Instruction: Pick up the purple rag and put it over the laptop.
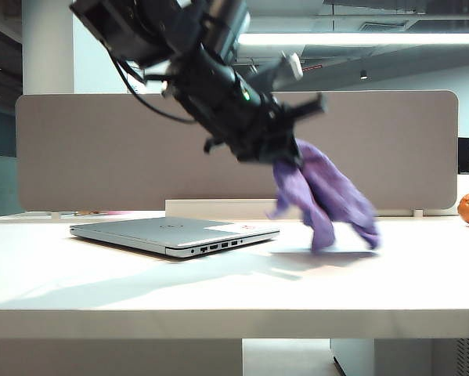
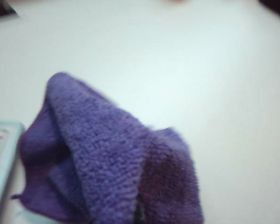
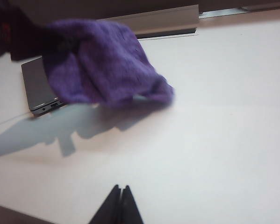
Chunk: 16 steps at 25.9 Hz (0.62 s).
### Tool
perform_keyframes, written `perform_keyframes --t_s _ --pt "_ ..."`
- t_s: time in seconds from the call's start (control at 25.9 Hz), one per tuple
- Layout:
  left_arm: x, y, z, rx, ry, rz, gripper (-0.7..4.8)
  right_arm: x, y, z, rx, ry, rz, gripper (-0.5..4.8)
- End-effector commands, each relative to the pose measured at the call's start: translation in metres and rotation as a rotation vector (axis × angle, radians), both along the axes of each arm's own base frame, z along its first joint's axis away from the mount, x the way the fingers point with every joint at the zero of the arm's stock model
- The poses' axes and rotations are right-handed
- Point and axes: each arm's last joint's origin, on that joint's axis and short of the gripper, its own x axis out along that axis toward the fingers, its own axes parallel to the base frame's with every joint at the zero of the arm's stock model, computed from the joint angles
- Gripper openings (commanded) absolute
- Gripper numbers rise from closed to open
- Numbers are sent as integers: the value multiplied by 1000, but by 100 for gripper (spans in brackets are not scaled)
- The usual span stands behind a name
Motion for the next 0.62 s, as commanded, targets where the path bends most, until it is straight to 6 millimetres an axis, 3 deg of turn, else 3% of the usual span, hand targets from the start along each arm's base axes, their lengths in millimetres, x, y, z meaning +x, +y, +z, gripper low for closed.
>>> perform_keyframes --t_s 0.04,0.19,0.62 --pt "10 14 15 -25 -32 44 -6 0 0 0 4 -12 17 22" --pt "28 46 23 -18 -27 129 -6 0 1 1 19 -11 42 22" --pt "68 129 17 63 -12 337 -6 0 2 1 35 -13 64 22"
